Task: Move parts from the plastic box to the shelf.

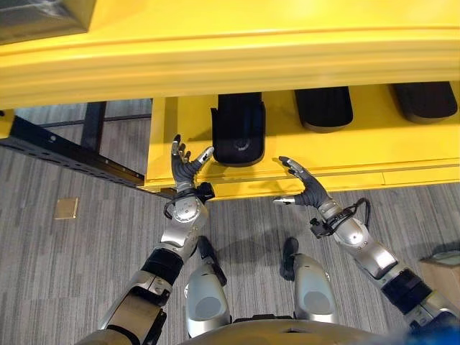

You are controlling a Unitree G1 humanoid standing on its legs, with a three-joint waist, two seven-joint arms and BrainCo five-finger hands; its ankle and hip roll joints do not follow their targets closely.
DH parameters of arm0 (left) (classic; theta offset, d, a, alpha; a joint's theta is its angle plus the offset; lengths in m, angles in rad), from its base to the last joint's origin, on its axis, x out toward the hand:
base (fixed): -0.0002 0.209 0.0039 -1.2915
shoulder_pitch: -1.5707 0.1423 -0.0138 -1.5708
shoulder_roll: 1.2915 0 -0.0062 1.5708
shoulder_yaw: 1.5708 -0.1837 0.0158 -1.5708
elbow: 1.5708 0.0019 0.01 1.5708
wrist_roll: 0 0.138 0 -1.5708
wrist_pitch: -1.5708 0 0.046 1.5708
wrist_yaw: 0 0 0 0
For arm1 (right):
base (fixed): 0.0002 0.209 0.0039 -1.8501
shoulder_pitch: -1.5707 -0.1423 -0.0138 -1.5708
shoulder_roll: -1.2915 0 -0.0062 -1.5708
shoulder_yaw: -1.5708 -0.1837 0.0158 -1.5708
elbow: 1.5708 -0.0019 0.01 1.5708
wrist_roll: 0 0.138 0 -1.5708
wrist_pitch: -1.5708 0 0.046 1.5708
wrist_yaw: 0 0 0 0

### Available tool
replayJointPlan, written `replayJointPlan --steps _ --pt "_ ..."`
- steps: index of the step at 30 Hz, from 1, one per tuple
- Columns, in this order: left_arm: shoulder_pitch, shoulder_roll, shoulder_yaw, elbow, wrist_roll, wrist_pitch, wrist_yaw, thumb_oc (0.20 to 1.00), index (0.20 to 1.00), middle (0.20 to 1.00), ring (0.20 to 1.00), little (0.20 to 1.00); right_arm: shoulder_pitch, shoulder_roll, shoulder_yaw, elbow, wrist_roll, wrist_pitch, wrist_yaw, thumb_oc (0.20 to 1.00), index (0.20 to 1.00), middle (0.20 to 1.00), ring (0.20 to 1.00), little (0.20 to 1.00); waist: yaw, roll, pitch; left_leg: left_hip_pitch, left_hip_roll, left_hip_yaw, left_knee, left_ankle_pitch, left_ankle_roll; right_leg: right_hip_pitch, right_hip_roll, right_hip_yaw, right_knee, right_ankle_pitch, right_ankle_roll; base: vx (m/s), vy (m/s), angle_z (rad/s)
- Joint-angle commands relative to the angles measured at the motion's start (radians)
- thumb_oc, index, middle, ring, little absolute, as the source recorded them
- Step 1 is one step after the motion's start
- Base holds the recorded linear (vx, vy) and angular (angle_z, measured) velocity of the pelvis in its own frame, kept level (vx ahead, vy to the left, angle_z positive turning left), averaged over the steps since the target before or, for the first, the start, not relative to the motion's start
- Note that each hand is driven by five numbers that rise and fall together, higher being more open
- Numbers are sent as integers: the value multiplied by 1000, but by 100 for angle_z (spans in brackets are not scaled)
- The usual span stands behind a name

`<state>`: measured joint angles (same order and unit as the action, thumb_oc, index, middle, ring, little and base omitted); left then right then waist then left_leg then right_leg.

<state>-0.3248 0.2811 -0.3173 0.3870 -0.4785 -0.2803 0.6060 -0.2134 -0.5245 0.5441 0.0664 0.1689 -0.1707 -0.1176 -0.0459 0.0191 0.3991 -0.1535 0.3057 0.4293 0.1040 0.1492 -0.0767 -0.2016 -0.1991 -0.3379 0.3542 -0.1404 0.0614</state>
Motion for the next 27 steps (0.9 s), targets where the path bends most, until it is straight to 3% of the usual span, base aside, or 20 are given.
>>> replayJointPlan --steps 1,13,17,27 --pt "-22 16 17 -4 30 -11 12 1000 1000 1000 1000 1000 -61 52 9 -58 27 -52 -24 1000 1000 1000 1000 1000 -5 -68 -7 8 1 -31 91 -40 -62 108 59 -55 -132 31 -13 14 18 4" --pt "-15 1 4 6 25 -6 9 1000 1000 1000 1000 1000 -126 116 -3 -36 15 8 -249 1000 1000 1000 1000 1000 4 -52 -8 21 -11 -40 76 -47 -55 120 52 -56 -142 41 -16 -3 18 1" --pt "-8 -13 -18 -5 44 4 8 1000 1000 1000 1000 1000 -124 146 -29 -3 36 -21 -373 1000 1000 1000 1000 1000 -1 -48 -7 36 -18 -33 61 -52 -50 128 51 -52 -157 51 -14 1 17 0" --pt "-17 -24 -47 -12 53 8 7 1000 1000 1000 1000 1000 -189 215 -36 73 110 15 -366 1000 1000 1000 1000 1000 9 -38 -7 41 -30 -37 54 -54 -44 132 45 -50 -159 51 -21 2 11 0"
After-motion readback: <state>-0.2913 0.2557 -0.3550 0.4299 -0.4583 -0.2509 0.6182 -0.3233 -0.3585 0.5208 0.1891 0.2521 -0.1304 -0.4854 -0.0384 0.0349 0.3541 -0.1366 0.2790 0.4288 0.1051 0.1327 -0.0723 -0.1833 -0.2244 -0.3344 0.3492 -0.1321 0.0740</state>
